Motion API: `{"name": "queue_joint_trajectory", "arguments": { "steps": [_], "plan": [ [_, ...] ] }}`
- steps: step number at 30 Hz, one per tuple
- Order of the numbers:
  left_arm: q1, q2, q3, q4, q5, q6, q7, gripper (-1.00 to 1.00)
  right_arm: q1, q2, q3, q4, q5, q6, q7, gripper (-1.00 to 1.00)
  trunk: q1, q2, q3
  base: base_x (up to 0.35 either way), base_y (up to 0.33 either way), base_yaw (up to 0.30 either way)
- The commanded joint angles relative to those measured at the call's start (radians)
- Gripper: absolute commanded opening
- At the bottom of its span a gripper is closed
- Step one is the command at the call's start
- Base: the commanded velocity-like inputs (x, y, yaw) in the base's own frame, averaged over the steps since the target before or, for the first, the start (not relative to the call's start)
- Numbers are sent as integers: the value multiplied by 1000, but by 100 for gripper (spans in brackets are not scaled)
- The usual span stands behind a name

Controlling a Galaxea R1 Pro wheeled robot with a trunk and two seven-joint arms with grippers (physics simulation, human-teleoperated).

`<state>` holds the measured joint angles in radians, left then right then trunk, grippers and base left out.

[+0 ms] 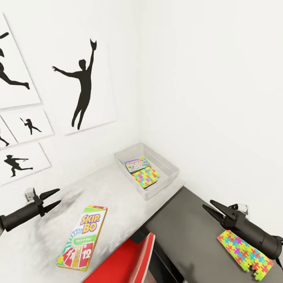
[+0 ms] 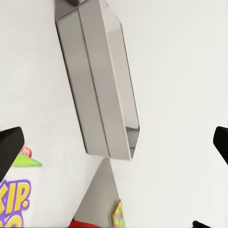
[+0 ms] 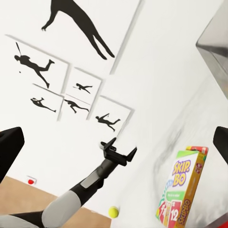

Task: Put all the toys in the child's room - the three board games (two on the bed and one on the table), the two jigsaw puzzles on the table, and the tennis ball on the table - inside the toy box on the table in the child's room.

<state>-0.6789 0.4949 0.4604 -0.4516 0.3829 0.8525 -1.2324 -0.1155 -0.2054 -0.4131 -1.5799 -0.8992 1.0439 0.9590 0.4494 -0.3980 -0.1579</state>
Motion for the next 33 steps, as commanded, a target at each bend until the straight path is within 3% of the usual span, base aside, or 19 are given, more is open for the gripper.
{"name": "queue_joint_trajectory", "arguments": {
  "steps": [1,13,22,33],
  "plan": [
    [7,1,1,0,2,4,-3,100,-1,0,-1,-1,3,3,5,100,1,-2,-2,0,0,13],
    [22,-5,0,-5,1,-4,-65,100,-1,1,0,-1,3,3,1,100,1,-2,6,0,0,114],
    [22,-1,3,-8,1,-4,-70,100,-1,1,-3,0,3,3,-1,100,1,-2,16,-41,0,201],
    [24,4,0,-75,1,-3,-71,100,-1,1,-1,0,3,2,-6,100,1,-2,29,-4,0,205]
  ]
}}
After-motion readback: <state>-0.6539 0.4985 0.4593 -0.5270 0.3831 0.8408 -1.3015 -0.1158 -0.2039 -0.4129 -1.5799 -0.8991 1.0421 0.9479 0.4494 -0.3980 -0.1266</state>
